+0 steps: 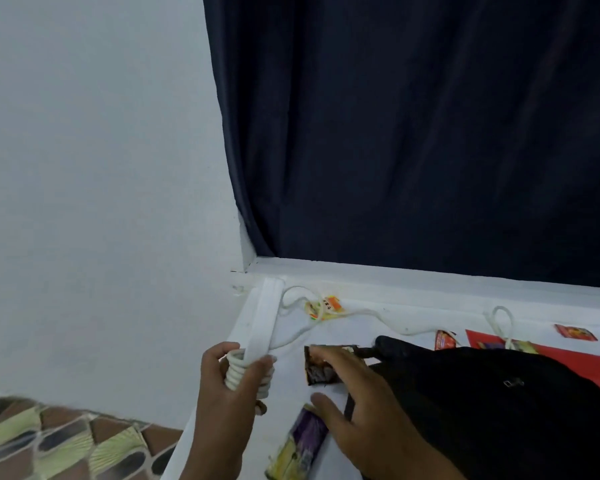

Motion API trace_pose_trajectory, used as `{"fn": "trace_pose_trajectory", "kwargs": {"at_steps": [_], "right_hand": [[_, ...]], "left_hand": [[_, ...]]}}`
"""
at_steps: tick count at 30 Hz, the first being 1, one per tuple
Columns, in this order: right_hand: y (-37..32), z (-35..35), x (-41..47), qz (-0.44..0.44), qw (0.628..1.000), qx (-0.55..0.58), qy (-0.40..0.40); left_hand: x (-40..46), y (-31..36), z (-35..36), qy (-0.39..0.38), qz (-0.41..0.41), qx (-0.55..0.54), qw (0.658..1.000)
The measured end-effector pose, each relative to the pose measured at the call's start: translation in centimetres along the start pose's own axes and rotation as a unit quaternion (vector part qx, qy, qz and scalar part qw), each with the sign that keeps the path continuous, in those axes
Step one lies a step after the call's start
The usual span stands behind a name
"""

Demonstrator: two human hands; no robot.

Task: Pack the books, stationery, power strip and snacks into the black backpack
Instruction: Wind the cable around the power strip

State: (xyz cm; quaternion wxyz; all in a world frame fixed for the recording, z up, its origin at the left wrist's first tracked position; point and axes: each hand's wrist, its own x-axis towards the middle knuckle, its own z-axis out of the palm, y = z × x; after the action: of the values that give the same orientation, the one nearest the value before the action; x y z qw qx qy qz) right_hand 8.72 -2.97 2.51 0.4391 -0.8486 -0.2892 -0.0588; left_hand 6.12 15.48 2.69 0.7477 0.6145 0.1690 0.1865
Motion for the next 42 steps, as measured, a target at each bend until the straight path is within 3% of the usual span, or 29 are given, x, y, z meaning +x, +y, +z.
{"fn": "trace_pose_trajectory", "kwargs": {"at_steps": [2,7,12,19,21,27,31,35,42], "right_hand": [[0.8,0.3,0.0,0.023,0.998,-0.026,-0.060],[0.3,0.9,1.2,-0.043,0.995,-0.087,-0.031],[0.8,1.3,2.6,-0.063,0.996,-0.055,-0.027],[2.2,-0.1,1.6,-0.021,0.990,-0.139,-0.026],[2.4,-0.6,0.7,0.002,0.995,-0.098,-0.035],[0.3,-1.6,-0.3,-0.027,0.998,-0.052,-0.009],[-2.0,-2.4,0.2,-0.089,0.989,-0.114,-0.022],[-3.5,-3.0,0.6,-0.114,0.984,-0.135,-0.027],[-5.3,-2.6,0.6,-0.121,0.990,-0.058,0.034]], "left_hand": [[-0.4,0.8,-0.5,-0.024,-0.006,-0.039,0.999],[-1.2,1.8,-1.6,-0.102,-0.008,-0.035,0.994],[-1.7,2.1,-1.6,-0.153,0.009,-0.008,0.988],[-2.0,1.5,-2.1,-0.097,0.006,-0.075,0.992],[-1.6,1.4,-2.4,-0.067,-0.003,-0.081,0.994],[-1.0,-0.2,-2.2,-0.012,-0.004,0.015,1.000],[-1.1,-0.9,-2.0,-0.021,0.053,0.120,0.991],[-1.2,-0.5,-2.3,-0.045,0.123,0.236,0.963],[-1.8,-0.3,-3.2,-0.140,0.193,0.296,0.925]]}}
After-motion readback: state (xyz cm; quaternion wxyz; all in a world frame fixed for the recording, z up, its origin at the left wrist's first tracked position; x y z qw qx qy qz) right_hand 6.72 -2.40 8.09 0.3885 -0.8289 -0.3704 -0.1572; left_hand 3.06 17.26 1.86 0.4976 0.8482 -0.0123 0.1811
